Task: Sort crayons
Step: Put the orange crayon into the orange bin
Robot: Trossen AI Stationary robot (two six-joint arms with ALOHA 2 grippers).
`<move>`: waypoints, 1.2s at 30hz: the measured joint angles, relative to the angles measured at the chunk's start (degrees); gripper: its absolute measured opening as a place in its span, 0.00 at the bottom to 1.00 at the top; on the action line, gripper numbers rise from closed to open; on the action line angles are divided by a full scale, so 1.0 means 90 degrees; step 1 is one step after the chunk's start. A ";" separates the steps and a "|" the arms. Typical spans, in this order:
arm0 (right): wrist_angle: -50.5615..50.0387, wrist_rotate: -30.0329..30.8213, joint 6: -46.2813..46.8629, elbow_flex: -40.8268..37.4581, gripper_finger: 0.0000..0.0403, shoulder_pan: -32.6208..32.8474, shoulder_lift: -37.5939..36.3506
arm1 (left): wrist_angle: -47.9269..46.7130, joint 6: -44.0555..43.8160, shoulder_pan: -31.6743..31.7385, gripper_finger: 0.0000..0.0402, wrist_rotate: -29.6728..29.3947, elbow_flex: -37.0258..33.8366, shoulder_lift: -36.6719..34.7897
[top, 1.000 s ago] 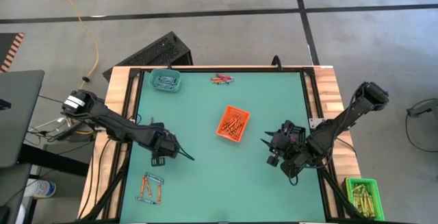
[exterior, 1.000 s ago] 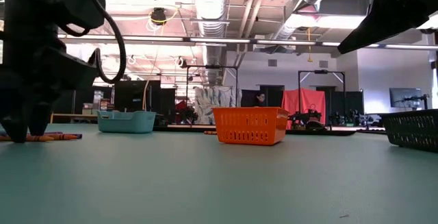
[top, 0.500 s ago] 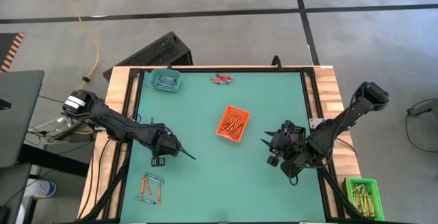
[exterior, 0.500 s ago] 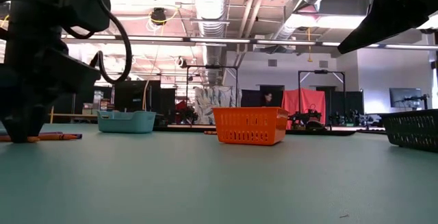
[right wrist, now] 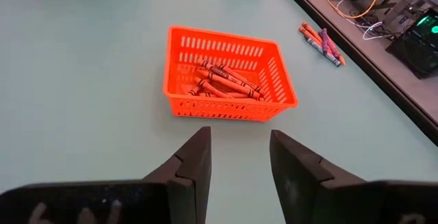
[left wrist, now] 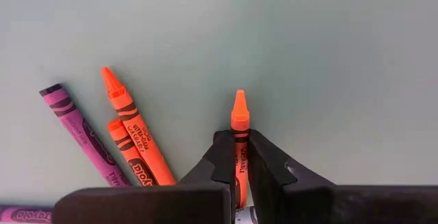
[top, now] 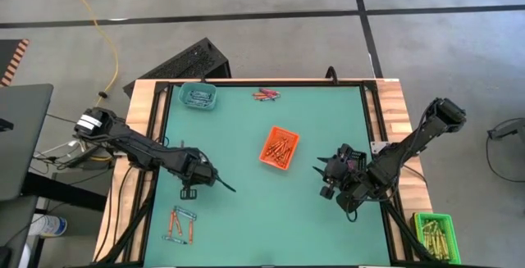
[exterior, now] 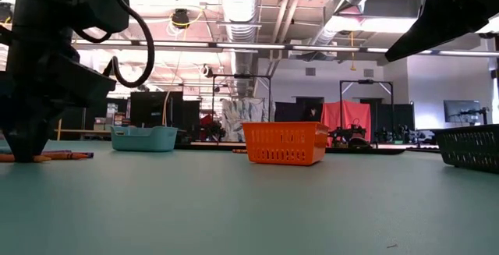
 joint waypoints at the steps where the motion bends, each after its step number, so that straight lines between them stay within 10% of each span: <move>1: -0.0001 0.0000 0.0000 0.0000 0.35 0.0000 0.0000 | 0.0020 0.0049 0.0000 0.01 -0.0002 0.0009 0.0000; 36: 0.0002 -0.0019 0.0012 -0.0005 0.35 0.0000 0.0000 | 0.3246 0.2166 0.0480 0.00 -0.0726 0.0716 0.0000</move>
